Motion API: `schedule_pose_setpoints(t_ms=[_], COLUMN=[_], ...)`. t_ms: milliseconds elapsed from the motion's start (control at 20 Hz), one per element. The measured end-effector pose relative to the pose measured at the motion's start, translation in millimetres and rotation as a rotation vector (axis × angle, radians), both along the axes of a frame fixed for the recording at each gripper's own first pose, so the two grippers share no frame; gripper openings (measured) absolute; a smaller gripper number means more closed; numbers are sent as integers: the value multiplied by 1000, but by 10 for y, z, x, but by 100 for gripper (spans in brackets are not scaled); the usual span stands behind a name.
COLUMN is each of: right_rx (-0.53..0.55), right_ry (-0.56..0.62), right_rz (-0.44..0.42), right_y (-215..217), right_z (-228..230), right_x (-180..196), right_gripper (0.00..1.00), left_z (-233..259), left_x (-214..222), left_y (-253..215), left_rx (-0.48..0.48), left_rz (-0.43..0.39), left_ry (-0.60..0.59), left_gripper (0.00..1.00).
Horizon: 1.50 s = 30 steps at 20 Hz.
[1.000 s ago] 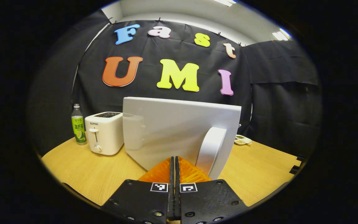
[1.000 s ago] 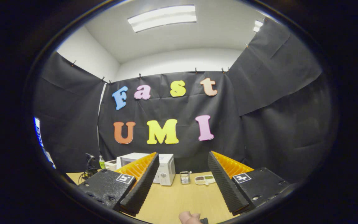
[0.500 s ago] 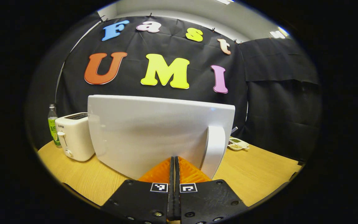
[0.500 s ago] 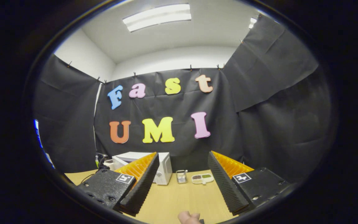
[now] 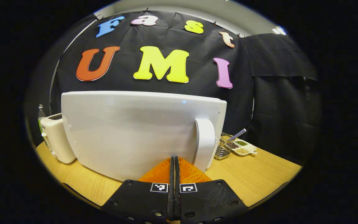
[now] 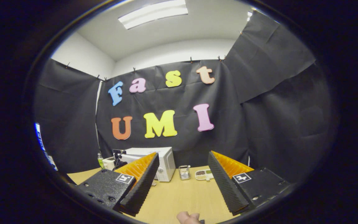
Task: Open the microwave oven with the left hand, put the food in, and close the microwave oven.
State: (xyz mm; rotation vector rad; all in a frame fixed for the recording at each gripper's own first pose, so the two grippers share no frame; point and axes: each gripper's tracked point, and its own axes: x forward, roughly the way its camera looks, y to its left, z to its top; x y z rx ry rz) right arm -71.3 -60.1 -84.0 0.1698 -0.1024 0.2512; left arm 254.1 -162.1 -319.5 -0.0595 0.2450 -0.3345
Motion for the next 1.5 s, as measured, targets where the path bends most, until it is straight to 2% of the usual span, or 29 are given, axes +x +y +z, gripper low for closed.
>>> schedule_pose_setpoints(t_ms=[50,100,350,450,550,600,650,700,800,850,900,950,1000,1100,1150,1200,1300,1350,1400,1450,1500], right_rx=[2,0,6,14,16,19,19,16,8,2,-5,-8,-9,-1,3,6,8,8,8,5,2], right_ry=[0,2,39,52,61,63,65,70,77,83,90,94,99,105,107,107,104,100,97,94,93], right_rz=[2,-3,-21,-29,-42,-45,-51,-57,-65,-75,-84,-87,-87,-80,-75,-69,-65,-64,-64,-63,-60], right_y=[-3,-16,-32,-49,-61,-54,-46,-44,-26,-30,-24,-3,24,98,239,284,351,397,430,482,526], right_z=[3,4,-104,-125,-145,-145,-150,-151,-171,-180,-193,-207,-207,-203,-349,-330,-313,-283,-258,-231,-210], right_x=[16,36,80,77,61,56,51,50,32,36,48,31,30,11,-2,-29,-65,-98,-131,-173,-205], right_gripper=[91,100,100,100,100,91,100,100,100,91,90,100,91,91,100,100,100,91,91,100,100], left_z=[-1,2,-29,-31,-68,-91,-92,-74,-22,35,109,167,249,456,545,642,870,953,1034,1197,1298], left_x=[69,137,497,480,487,481,472,454,362,285,198,110,8,-222,-356,-476,-762,-878,-975,-1144,-1285], left_y=[-36,-52,-73,-122,-88,-78,-22,65,68,104,159,220,302,510,596,674,848,926,1016,1108,1145], left_rx=[-6,-4,59,32,63,68,83,104,94,95,95,96,101,109,107,99,97,100,110,116,118], left_rz=[4,10,46,28,29,35,62,96,87,90,93,99,111,148,163,183,219,242,268,283,284], left_ry=[5,7,18,37,44,56,60,54,50,41,30,23,17,-4,0,-2,-4,-13,-25,-44,-60], left_gripper=[0,0,0,0,0,0,1,0,0,0,0,0,0,0,0,0,23,65,79,95,95])
